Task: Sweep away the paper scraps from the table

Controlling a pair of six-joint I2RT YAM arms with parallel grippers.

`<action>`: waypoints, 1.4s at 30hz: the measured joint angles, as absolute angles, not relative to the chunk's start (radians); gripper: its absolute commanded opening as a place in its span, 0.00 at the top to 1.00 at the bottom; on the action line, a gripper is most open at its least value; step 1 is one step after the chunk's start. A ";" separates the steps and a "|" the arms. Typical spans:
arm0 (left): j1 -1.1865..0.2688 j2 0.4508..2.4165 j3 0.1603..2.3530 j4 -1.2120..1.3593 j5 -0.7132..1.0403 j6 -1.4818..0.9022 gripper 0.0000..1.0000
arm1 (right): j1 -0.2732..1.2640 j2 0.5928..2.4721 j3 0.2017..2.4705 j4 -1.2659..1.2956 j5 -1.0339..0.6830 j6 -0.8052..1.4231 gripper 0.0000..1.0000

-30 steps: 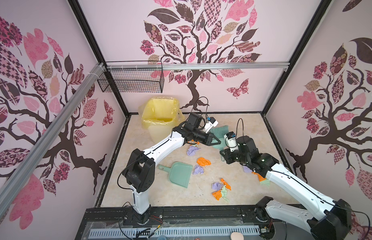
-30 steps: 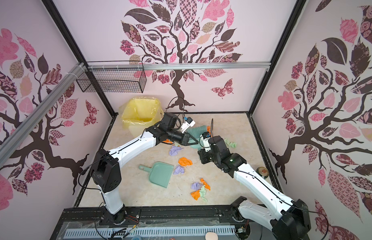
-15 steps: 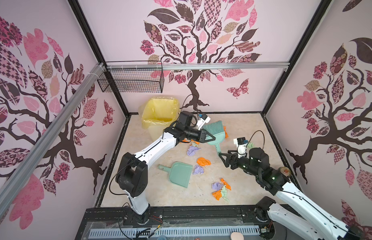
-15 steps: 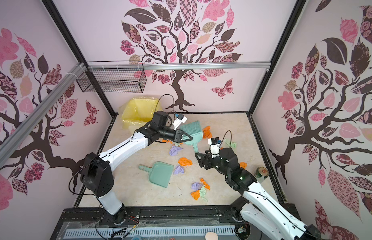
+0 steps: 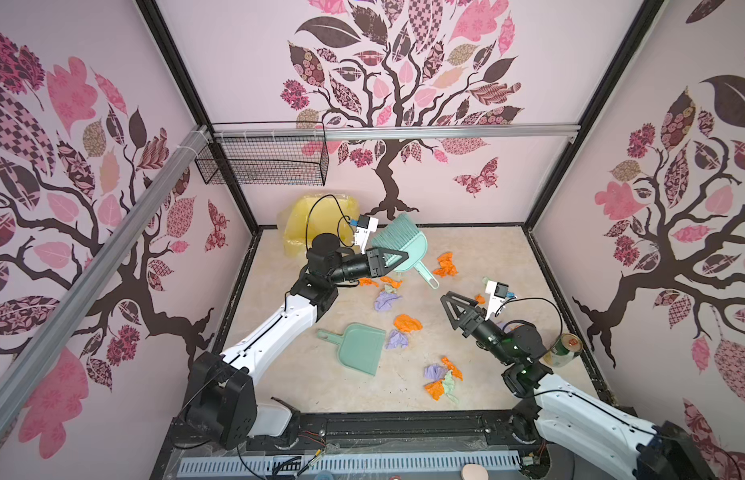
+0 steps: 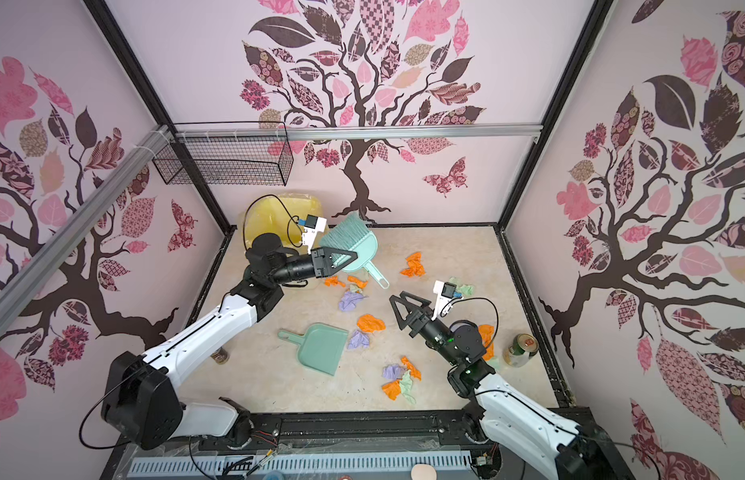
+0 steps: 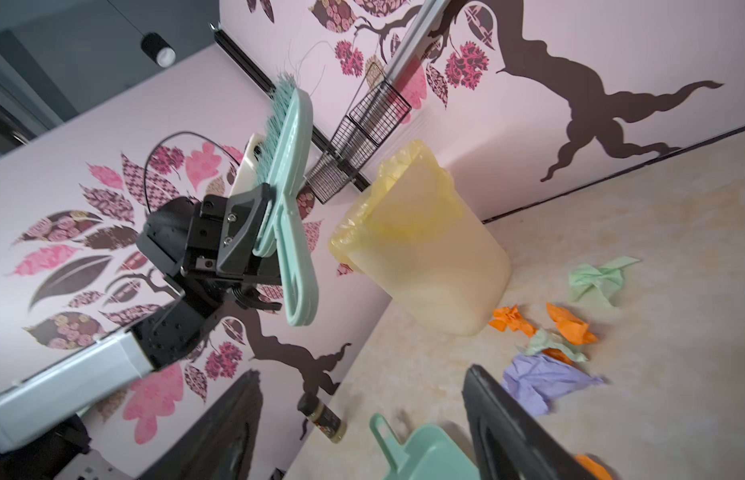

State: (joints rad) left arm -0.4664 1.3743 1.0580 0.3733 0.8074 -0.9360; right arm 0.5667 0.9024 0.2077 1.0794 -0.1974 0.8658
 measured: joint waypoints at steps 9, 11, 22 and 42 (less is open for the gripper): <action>-0.469 1.372 1.002 0.405 0.700 -1.007 1.00 | 0.574 1.136 0.297 1.433 -0.195 1.011 0.29; -0.475 1.372 1.001 0.402 0.699 -1.007 1.00 | 0.575 1.181 0.335 1.462 -0.203 1.026 0.32; -0.484 1.350 1.002 0.376 0.709 -0.986 1.00 | 0.575 1.262 0.402 1.491 -0.226 1.044 0.30; -0.521 1.321 1.002 0.364 0.710 -0.913 1.00 | 0.574 1.338 0.533 1.366 -0.418 1.049 0.55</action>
State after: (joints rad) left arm -0.5209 1.3209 1.0023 0.3645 0.7097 -0.9131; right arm 0.5735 1.3384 0.5331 1.3663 -0.4183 1.0492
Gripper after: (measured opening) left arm 0.103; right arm 0.479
